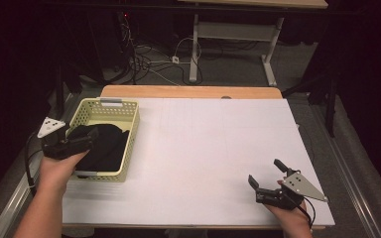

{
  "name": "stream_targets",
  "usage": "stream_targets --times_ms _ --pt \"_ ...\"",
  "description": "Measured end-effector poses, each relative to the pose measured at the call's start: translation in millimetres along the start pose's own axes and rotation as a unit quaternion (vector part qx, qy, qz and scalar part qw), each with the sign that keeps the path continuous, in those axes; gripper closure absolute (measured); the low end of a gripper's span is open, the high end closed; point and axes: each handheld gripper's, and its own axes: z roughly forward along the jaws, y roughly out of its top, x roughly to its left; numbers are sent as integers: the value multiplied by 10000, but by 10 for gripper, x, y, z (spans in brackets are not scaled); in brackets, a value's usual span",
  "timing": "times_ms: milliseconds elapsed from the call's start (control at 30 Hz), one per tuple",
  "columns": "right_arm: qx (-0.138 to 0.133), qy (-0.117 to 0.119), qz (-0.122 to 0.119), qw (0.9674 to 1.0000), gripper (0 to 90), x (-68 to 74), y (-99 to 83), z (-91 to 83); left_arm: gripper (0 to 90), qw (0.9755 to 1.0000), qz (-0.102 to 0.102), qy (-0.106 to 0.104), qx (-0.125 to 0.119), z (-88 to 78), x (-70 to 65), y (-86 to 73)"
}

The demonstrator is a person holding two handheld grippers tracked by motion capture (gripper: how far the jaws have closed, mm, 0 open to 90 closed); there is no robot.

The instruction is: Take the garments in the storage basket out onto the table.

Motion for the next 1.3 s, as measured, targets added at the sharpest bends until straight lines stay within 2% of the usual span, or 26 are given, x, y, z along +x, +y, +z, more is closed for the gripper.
stream_targets --times_ms 133,233,333,467,633,733,800,900,1067,1233,1300 --pt "13 13 -38 10000 6 11 -5 9 0 9998 -145 -64 142 84 46 36" --pt "39 20 -50 10000 6 14 -10 16 0 9996 -126 -10 262 151 73 66" --pt "32 26 -61 10000 6 14 -10 17 0 9988 -121 23 482 209 107 97" --pt "34 31 -65 10000 6 18 -11 17 0 9979 -91 -50 637 262 129 148" --pt "28 63 -95 9999 6 22 -12 16 0 9956 -42 47 934 315 136 216" --pt "30 64 -98 9999 6 23 -13 14 0 9937 -12 23 1124 329 129 247" --pt "30 70 -103 9999 6 23 -14 12 0 9915 37 0 1303 345 125 254" --pt "45 66 -99 9999 6 22 -16 10 0 9869 74 -16 1614 373 130 246" --pt "31 83 -104 9999 6 33 -10 4 0 9764 101 -26 2155 438 132 186" --pt "44 113 -118 9999 6 45 -10 19 0 9660 285 71 2567 502 109 129" --pt "50 123 -131 9998 6 53 -10 21 0 9637 289 61 2654 516 112 122"
